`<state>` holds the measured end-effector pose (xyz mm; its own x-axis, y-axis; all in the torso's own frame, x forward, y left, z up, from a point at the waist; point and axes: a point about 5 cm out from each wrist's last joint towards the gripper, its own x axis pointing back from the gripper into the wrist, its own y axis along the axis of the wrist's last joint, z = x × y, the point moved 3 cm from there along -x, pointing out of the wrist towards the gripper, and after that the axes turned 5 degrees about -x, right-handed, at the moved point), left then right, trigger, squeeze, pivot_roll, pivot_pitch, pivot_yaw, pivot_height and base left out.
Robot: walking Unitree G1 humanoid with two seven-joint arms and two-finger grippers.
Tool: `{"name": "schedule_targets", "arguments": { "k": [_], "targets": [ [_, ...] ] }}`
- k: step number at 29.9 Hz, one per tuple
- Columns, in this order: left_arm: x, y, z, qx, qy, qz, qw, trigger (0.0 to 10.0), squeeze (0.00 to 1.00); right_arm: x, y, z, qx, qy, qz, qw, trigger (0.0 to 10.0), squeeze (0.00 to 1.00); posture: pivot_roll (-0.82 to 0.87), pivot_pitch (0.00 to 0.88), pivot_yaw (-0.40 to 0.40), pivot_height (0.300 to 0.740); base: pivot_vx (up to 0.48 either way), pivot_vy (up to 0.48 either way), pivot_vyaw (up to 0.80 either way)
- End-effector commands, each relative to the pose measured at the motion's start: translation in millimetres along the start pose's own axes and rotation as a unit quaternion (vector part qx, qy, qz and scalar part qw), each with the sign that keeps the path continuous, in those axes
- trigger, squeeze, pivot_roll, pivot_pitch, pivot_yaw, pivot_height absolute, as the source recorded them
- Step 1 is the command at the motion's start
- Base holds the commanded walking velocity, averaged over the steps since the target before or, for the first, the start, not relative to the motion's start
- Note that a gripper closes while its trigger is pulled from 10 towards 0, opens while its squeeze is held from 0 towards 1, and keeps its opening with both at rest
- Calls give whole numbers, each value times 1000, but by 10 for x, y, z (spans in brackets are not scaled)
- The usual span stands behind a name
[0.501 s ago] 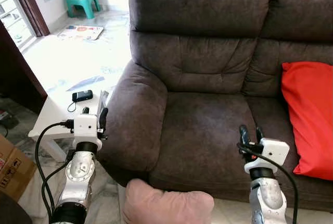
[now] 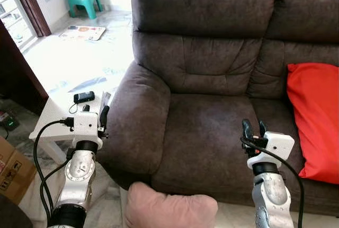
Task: Move the pillow to the sofa from floor
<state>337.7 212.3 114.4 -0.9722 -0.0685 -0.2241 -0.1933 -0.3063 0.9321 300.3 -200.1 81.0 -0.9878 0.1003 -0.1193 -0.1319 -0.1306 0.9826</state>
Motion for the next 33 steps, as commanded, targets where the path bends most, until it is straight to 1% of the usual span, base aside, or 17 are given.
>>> {"name": "schedule_targets", "arguments": {
  "k": [1, 5, 14, 26, 33],
  "targets": [
    [8, -8, 65, -3, 6, 5, 1000, 10000, 0, -12, 50, 19, -5, -2, -2, 1000, 10000, 0, 13, 0, -6, 740, 0, 0, 0],
    [-2, -14, 74, -4, 5, 7, 1000, 10000, 0, -29, 81, 73, -2, 13, 0, 1000, 10000, 0, 10, 0, -12, 740, 0, 0, 0],
    [-24, -7, 43, 2, 2, 9, 1000, 10000, 0, -45, 129, 75, 3, 20, 3, 1000, 10000, 0, 1, 0, -17, 740, 0, 0, 0],
    [-39, 15, 2, 7, -4, 6, 1000, 10000, 0, -90, 186, 127, 8, 36, 7, 999, 10000, 0, -4, 0, -26, 740, 0, 0, 0],
    [-34, 11, -3, 7, -4, 7, 1000, 10000, 0, -93, 207, 133, 10, 41, 6, 999, 10000, 0, -5, 0, -30, 702, 0, 0, 0]
  ]
}}
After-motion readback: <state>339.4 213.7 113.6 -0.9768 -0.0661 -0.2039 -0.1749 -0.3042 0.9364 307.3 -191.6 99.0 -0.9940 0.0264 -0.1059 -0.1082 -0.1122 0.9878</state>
